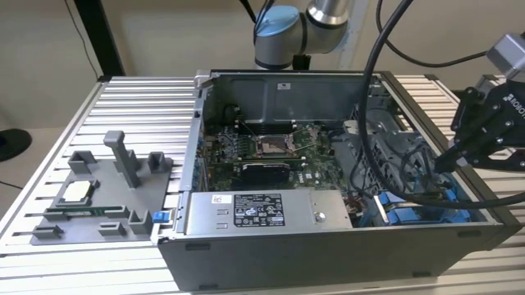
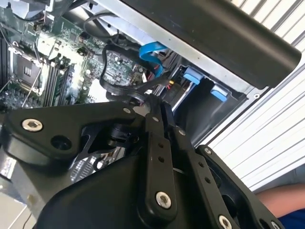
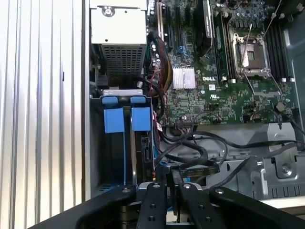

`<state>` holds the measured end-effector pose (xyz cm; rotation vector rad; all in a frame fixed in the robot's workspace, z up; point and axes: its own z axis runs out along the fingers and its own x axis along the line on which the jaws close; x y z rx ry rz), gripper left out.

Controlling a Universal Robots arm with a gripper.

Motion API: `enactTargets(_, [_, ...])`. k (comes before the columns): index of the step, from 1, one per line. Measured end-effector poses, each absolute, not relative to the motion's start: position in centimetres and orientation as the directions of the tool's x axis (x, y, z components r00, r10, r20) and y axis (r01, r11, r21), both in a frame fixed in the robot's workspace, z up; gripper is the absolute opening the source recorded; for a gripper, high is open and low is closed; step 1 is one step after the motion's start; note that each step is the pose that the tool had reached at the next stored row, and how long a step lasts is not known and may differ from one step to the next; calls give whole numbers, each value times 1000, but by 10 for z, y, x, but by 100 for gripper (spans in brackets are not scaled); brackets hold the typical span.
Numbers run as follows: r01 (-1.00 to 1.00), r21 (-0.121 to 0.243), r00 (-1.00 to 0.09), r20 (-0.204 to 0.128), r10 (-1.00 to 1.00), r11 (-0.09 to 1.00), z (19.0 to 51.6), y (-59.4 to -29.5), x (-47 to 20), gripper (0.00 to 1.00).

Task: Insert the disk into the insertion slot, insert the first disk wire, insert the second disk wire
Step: 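Insert the second disk wire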

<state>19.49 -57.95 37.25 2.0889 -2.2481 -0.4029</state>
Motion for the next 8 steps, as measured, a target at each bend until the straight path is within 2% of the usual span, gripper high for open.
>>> enactTargets(8, [-974,220,-88,-142,-986,56,373,-579,181,0])
